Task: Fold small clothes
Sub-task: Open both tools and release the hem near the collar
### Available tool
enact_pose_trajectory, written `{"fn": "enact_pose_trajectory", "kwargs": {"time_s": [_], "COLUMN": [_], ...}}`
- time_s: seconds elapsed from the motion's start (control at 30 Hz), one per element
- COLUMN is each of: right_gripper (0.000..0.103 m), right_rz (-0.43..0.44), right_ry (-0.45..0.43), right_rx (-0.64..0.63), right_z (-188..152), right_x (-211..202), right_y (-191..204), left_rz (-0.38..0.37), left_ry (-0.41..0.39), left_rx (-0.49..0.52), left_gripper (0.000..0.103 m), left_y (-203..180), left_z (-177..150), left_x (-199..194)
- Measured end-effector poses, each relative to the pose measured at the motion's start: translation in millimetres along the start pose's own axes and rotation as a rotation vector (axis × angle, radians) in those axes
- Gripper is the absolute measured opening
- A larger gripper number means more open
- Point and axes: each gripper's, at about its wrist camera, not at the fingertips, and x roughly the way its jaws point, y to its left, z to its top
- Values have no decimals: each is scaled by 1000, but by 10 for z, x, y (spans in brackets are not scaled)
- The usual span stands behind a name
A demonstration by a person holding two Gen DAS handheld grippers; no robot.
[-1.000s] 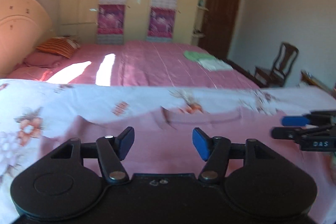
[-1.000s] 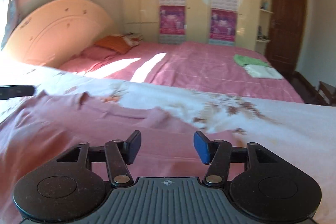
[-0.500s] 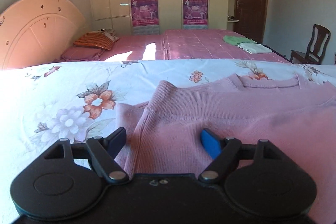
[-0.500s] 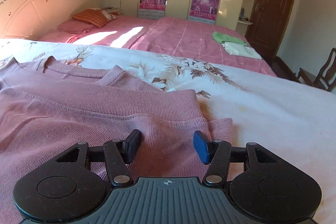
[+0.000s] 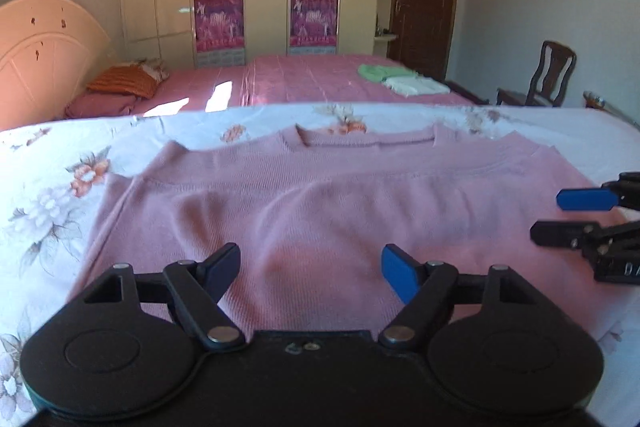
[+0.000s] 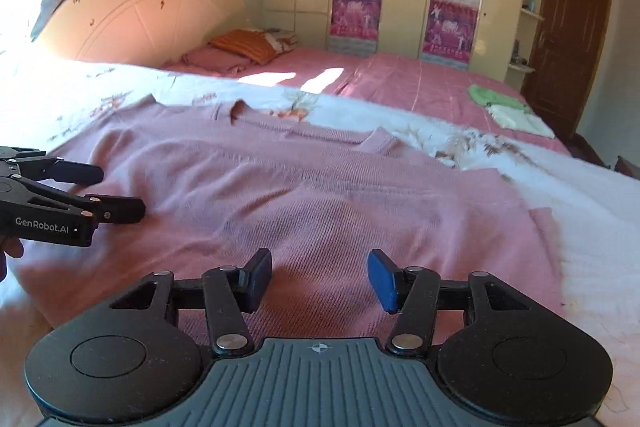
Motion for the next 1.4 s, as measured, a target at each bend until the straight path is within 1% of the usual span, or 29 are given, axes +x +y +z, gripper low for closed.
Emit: {"fn": "enact_pose_trajectory", "kwargs": {"time_s": [0.03, 0.07, 0.13, 0.2, 0.23, 0.27, 0.3, 0.4, 0.47, 0.5, 0.57, 0.6, 0.63, 0.67, 0.7, 0.73, 0.8, 0.83, 0.87, 0.93, 0.97, 1.03, 1.13, 1.17, 1.2, 1.23, 1.3, 1.37, 1.4], "right_gripper": [54, 54, 54, 54, 54, 54, 54, 54, 54, 54, 54, 54, 54, 54, 54, 54, 35, 23, 19, 14, 14, 14, 14, 14, 14, 14, 14, 14, 14], "right_rz": [7, 8, 22, -4, -30, -39, -41, -35, -84, -114, -169, -145, -129, -124, -127, -141, -153, -163, -179, -191, -188, -193, -206, -220, -226, -229, -232, -223, -232], "right_ry": [-13, -16, 18, 74, 46, 41, 43, 59, 47, 56, 119, 112, 115, 116, 109, 88, 40, 35, 48, 129, 110, 117, 63, 73, 114, 122, 122, 74, 67], "right_rx": [-24, -36, -22, -21, -31, -37, -34, 1, 30, 45, 94, 157, 199, 206, 206, 216, 255, 271, 278, 280, 276, 276, 292, 283, 280, 272, 264, 299, 297], "right_z": [-29, -81, -212, -410, -519, -559, -562, -574, -603, -641, -762, -819, -847, -838, -814, -789, -758, -763, -782, -882, -911, -859, -808, -817, -847, -886, -848, -807, -814], "right_x": [-89, -159, -172, -101, -137, -165, -190, -294, -450, -506, -519, -575, -615, -652, -696, -759, -895, -923, -909, -800, -824, -864, -995, -983, -929, -906, -905, -979, -994], "right_y": [82, 170, 274, 392, 453, 474, 469, 323, 151, 54, -182, -322, -407, -431, -429, -428, -472, -510, -536, -594, -600, -585, -555, -543, -545, -542, -532, -547, -544], "left_rz": [-30, -39, -54, -43, -17, -7, -2, 22, 70, 98, 120, 105, 106, 145, 168, 159, 161, 166, 169, 177, 181, 185, 187, 187, 188, 190, 192, 199, 200], "left_ry": [-18, -21, 4, 66, 46, 45, 62, 72, 76, 79, 91, 86, 83, 93, 103, 98, 92, 102, 105, 97, 101, 110, 111, 110, 111, 116, 120, 132, 131], "left_rx": [-11, -25, -34, -29, 4, 24, 27, -18, -25, -24, -49, -57, -48, -35, -42, -69, -120, -124, -115, -91, -93, -100, -97, -96, -96, -96, -95, -77, -73], "left_gripper": [78, 78, 78, 79, 80, 80, 80, 79, 78, 78, 80, 80, 80, 80, 78, 78, 78, 78, 78, 79, 79, 79, 79, 79, 79, 79, 78, 79, 79], "left_y": [-28, -74, -183, -279, -323, -343, -331, -142, 43, 146, 354, 429, 452, 447, 462, 503, 577, 596, 599, 574, 569, 566, 561, 561, 560, 557, 555, 554, 553], "left_z": [-29, -63, -206, -406, -501, -515, -475, -418, -448, -485, -581, -605, -610, -601, -590, -585, -601, -623, -648, -666, -653, -633, -651, -659, -660, -647, -623, -641, -648], "left_x": [-99, -156, -186, -102, -107, -136, -138, -193, -267, -305, -384, -420, -454, -475, -508, -545, -591, -579, -567, -555, -557, -559, -554, -555, -555, -563, -580, -565, -564]}}
